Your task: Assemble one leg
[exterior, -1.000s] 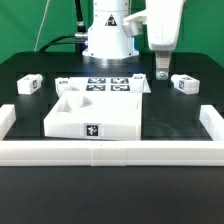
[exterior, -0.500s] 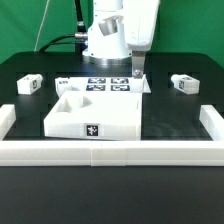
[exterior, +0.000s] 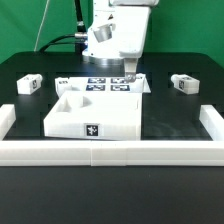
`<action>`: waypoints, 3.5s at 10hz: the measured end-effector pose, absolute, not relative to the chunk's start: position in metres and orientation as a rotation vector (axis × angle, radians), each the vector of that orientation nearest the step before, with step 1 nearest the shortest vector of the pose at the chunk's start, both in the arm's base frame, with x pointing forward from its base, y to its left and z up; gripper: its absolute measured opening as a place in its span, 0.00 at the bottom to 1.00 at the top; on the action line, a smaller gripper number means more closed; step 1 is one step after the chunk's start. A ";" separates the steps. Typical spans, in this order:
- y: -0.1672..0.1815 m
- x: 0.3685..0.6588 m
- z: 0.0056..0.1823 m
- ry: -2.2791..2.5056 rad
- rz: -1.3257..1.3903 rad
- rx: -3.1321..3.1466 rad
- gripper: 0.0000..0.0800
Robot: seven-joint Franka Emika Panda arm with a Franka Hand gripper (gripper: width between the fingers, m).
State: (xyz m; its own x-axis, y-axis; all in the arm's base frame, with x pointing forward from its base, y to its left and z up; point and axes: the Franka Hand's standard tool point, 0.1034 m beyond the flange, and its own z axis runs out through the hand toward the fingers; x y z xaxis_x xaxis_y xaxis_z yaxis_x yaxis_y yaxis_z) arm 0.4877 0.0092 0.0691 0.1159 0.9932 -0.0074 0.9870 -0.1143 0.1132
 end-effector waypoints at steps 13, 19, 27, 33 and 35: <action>-0.014 0.452 0.010 2.037 0.038 2.372 0.29; -0.014 0.452 0.010 2.038 0.037 2.373 0.07; 0.008 0.475 0.021 2.288 -0.163 2.224 0.08; 0.048 0.486 0.019 2.292 -0.146 2.236 0.08; 0.068 0.496 0.016 2.324 -0.117 2.210 0.08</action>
Offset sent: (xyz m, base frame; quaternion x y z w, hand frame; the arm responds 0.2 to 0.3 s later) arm -0.0068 -0.0173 -0.0270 0.0320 0.0080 0.0058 0.9994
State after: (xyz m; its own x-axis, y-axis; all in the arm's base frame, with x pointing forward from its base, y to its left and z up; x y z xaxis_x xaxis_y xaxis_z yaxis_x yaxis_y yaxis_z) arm 0.4957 0.0681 0.0160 -0.0504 0.9987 -0.0011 0.9938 0.0500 -0.0996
